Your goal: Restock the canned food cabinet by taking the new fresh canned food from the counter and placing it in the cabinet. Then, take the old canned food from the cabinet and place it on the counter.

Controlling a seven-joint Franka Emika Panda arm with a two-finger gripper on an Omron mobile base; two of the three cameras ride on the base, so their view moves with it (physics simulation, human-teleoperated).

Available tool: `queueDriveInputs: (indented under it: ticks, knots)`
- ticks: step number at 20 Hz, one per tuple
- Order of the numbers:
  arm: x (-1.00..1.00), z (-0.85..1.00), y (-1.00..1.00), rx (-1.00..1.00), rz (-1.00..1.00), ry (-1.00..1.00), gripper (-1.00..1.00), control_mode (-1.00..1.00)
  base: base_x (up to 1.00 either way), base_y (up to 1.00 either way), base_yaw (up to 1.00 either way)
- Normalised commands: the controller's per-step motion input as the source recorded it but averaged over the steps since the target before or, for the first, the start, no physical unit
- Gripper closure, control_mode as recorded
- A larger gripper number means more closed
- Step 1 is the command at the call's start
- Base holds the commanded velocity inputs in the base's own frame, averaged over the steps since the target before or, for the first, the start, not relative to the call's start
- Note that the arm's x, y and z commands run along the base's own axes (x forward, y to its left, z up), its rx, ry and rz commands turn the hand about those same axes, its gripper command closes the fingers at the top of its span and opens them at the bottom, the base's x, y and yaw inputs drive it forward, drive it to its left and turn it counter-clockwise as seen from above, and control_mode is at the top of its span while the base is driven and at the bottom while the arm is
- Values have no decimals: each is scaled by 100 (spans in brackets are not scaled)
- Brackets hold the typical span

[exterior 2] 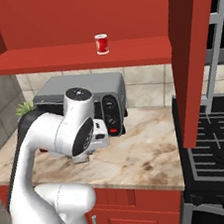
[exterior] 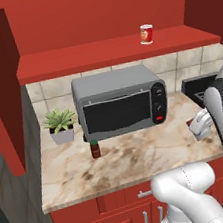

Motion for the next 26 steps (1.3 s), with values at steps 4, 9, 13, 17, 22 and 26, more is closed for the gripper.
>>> queueDriveInputs:
  ticks: [4, 9, 13, 17, 22, 26]
  knots:
    - [54, -49, -100, 0, -4, 0, 100, -100, 0, 0, 0]
    - [76, -37, -97, 0, -12, 3, 100, -100, 0, 0, 0]
    - [98, -31, -73, 0, -13, 2, 100, -100, 0, 0, 0]
    - [74, -31, -37, 0, -10, 0, 100, -100, 0, 0, 0]
    - [34, -38, -6, 0, -10, -1, 100, -100, 0, 0, 0]
    - [29, -47, 0, 0, -12, -7, 100, -100, 0, 0, 0]
